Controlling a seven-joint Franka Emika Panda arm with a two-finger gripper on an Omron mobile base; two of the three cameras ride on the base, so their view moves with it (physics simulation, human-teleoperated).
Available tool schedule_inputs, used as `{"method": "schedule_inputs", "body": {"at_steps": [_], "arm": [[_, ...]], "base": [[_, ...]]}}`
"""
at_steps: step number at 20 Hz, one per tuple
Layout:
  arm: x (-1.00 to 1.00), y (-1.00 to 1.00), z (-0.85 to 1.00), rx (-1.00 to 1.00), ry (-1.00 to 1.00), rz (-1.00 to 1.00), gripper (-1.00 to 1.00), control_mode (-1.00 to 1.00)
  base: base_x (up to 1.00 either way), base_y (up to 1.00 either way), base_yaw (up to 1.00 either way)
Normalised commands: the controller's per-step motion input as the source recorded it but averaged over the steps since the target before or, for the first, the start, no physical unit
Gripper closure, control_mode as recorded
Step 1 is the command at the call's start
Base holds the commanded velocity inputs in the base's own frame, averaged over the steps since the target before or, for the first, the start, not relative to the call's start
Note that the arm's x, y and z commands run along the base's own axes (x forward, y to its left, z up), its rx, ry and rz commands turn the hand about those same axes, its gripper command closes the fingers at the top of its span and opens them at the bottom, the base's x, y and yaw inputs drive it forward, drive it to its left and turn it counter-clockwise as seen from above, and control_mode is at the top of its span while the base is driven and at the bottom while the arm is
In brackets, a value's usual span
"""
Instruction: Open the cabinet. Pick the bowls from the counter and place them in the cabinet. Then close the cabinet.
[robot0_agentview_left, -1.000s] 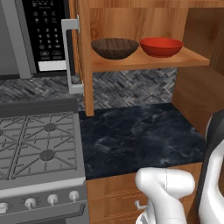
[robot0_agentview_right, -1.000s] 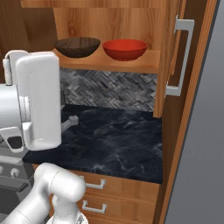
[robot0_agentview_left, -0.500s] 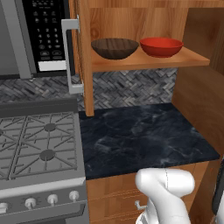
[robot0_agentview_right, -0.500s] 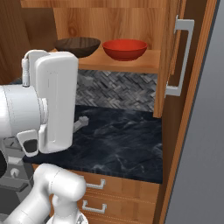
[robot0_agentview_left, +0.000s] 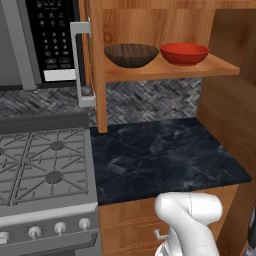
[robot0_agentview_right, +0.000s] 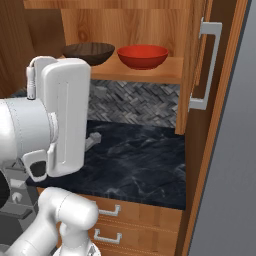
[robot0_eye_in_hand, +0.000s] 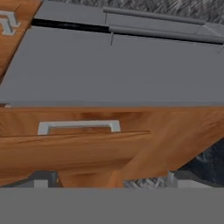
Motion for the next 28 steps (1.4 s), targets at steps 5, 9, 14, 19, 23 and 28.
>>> {"method": "schedule_inputs", "body": {"at_steps": [5, 9, 14, 19, 23, 28], "arm": [[0.00, -0.13, 0.00, 0.04, 0.00, 0.11, -1.00, -1.00], [0.00, -0.06, 0.00, 0.01, 0.00, 0.10, -1.00, -1.00], [0.00, -0.04, 0.00, 0.00, 0.00, 0.09, -1.00, -1.00], [0.00, -0.02, 0.00, 0.00, 0.00, 0.08, -1.00, -1.00], [0.00, -0.04, 0.00, 0.00, -0.01, 0.07, -1.00, -1.00], [0.00, -0.08, 0.00, 0.00, -0.01, 0.05, -1.00, -1.00]], "base": [[0.00, 0.00, 0.00], [0.00, 0.00, 0.00], [0.00, 0.00, 0.00], [0.00, 0.00, 0.00], [0.00, 0.00, 0.00], [0.00, 0.00, 0.00]]}}
